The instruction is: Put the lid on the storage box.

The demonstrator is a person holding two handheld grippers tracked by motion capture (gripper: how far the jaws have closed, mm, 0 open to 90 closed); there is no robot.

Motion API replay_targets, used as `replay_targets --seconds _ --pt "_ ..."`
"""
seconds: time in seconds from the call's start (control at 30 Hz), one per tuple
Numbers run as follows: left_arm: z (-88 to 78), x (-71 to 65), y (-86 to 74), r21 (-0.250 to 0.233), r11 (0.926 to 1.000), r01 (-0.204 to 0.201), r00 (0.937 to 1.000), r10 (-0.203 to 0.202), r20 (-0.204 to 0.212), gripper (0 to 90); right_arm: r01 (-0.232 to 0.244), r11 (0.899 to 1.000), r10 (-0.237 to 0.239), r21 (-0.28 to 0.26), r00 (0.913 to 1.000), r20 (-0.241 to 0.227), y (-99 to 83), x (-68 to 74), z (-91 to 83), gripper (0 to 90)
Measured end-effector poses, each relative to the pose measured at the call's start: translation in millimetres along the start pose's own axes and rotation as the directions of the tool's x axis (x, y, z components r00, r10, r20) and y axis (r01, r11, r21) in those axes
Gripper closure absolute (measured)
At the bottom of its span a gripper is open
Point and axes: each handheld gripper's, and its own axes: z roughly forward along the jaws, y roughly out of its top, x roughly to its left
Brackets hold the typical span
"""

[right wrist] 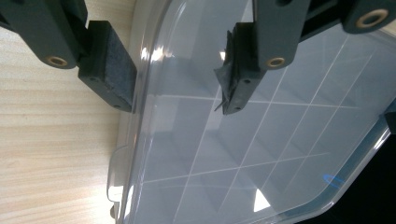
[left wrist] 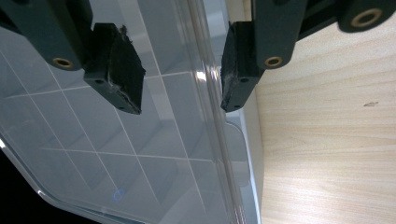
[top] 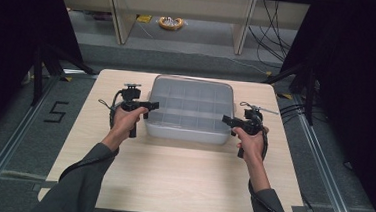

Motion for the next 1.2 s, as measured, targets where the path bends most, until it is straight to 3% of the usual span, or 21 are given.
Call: replay_targets --seconds 0.07,0.1,0.17,0.23,0.27,0.3,0.33,0.4,0.5,0.53,0.6,0.67,0.7,0.73,0.93,1.03,1.13,1.17,1.2 --pt "-0.2 0.1 0.5 -0.002 1.0 0.003 1.0 -0.003 0.0 48.6 -0.009 1.0 0.008 0.008 1.0 0.002 1.3 1.5 1.0 46.6" --pt "-0.1 -0.2 0.5 -0.002 1.0 -0.001 1.0 0.001 -0.003 48.6 -0.039 0.999 0.039 0.016 0.9993 -0.002 1.5 5.2 0.9 45.7" --pt "0.0 -0.1 1.1 0.003 1.0 -0.004 1.0 0.004 -0.004 47.9 -0.023 1.0 0.023 0.019 0.9997 0.008 1.8 6.9 1.5 44.7" --pt "0.3 -1.2 1.1 0.003 1.0 -0.006 0.9999 0.006 -0.01 47.2 -0.047 0.998 0.047 0.03 0.9989 0.006 1.7 9.4 0.1 44.4" --pt "0.3 -2.1 1.1 0.004 1.0 -0.006 0.9999 0.006 -0.014 46.3 0.012 1.0 -0.012 0.011 0.9999 0.011 1.4 4.5 2.0 43.8" --pt "-0.1 -3.2 1.5 0.008 0.9999 -0.007 0.9998 0.007 -0.017 45.7 -0.052 0.998 0.051 0.024 0.9986 0.009 0.6 9.5 1.0 43.4" --pt "-0.7 -4.2 1.2 0.01 0.9999 -0.005 0.9997 0.005 -0.022 44.7 -0.053 0.998 0.053 0.022 0.9985 0.012 0.2 9.8 1.3 43.2" --pt "-1.6 -3.6 -0.4 0.005 0.9997 -0.022 0.9995 0.022 -0.023 44.8 -0.033 0.999 0.032 0.017 0.9993 0.018 -0.1 9.5 1.7 42.9" --pt "-3.8 -2.2 -1.4 0.01 0.9998 -0.014 0.9998 0.014 -0.01 45.2 -0.001 1.0 0.0 0.018 0.9999 0.011 -0.7 7.2 0.9 42.8" --pt "-4.5 -2.2 -1.7 0.01 0.9998 -0.017 0.9997 0.017 -0.016 45.2 -0.012 1.0 0.012 0.023 0.9999 0.003 -0.6 7.9 -0.4 42.8" --pt "-6.1 -2.6 -1.6 -0.002 0.9997 -0.025 0.9992 0.025 -0.03 44.4 0.024 1.0 -0.024 0.013 0.9997 0.005 -1.0 6.1 0.9 42.2" --pt "-6.7 -1.7 -1.5 0.004 0.9996 -0.03 0.9993 0.03 -0.023 44.5 0.022 1.0 -0.022 0.023 0.9997 0.012 -0.8 7.1 1.1 41.6" --pt "-6.4 -1.4 -1.9 0.005 0.9994 -0.036 0.999 0.036 -0.028 45.4 -0.005 1.0 0.005 0.03 1.0 0.007 -0.8 10.5 -0.1 41.4" --pt "-5.9 -0.2 -2.4 0.01 0.9995 -0.029 0.9993 0.029 -0.022 46.1 0.031 0.999 -0.032 0.021 0.9994 0.017 -0.5 7.9 1.8 41.4" --pt "-5.5 5.1 -0.5 0.01 0.9999 -0.009 1.0 0.009 0.0 46.5 0.031 0.999 -0.032 0.026 0.9994 0.012 0.1 7.4 1.4 41.9" --pt "-5.4 7.8 0.4 0.018 0.9998 0.004 0.9999 -0.004 -0.011 45.5 0.016 0.999 -0.016 0.031 0.9999 0.004 -0.1 7.5 0.0 42.3" --pt "-2.2 14.7 -0.7 0.031 0.9994 0.019 0.9997 -0.018 -0.019 44.7 0.031 0.999 -0.031 0.025 0.9993 0.018 0.2 5.7 -1.0 42.8" --pt "-0.6 16.1 -1.6 0.034 0.9989 0.034 0.9993 -0.033 -0.015 44.9 0.006 1.0 -0.007 0.029 0.9998 0.021 0.6 6.8 -2.1 43.3" --pt "2.1 18.3 -3.4 0.036 0.997 0.068 0.9975 -0.069 0.017 45.2 0.024 0.999 -0.024 0.024 0.9996 0.017 0.8 4.6 -1.9 43.5"
